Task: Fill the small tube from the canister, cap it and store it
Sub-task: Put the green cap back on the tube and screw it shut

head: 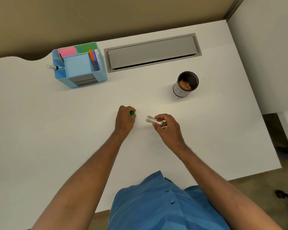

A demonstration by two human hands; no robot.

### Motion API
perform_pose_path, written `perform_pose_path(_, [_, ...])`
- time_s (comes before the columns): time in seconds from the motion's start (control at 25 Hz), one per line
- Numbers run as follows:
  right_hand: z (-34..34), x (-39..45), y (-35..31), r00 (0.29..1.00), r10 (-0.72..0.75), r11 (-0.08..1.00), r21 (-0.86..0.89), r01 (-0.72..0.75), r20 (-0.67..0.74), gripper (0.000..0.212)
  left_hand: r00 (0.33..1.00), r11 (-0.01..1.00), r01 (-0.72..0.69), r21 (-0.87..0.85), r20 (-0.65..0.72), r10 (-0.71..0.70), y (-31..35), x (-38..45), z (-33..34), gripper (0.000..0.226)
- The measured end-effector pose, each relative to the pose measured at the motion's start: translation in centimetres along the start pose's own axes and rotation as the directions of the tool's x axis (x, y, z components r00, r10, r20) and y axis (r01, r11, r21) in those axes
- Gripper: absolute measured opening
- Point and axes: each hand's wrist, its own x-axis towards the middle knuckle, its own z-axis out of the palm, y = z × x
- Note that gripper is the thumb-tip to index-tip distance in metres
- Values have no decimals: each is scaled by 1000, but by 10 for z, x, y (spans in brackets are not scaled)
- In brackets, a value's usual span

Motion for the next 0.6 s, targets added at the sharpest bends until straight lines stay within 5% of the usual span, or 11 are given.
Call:
perform_pose_path(0.12, [10, -7, -6, 1000, -8, 1000, -13, 8, 12, 22, 972, 869, 226, -440, 47, -230, 3, -17, -9, 33])
perform_pose_path(0.24, [20, -14, -14, 1000, -25, 1000, -8, 25, 17, 22, 935, 426, 338, -839, 246, -256, -1, -40, -23, 35])
perform_pose_path(0.36, [31, -25, -26, 996, -85, 996, -2, 85, 28, 22, 901, 9, 370, -929, 356, -248, -10, -62, -37, 21])
perform_pose_path(0.44, [37, -31, -33, 993, -114, 993, 1, 114, 36, 21, 891, -76, 379, -922, 386, -239, -14, -73, -42, 16])
perform_pose_path(0.6, [48, -41, -46, 987, -150, 988, -22, 151, 50, 23, 900, -31, 383, -923, 381, -215, -21, -91, -53, 19])
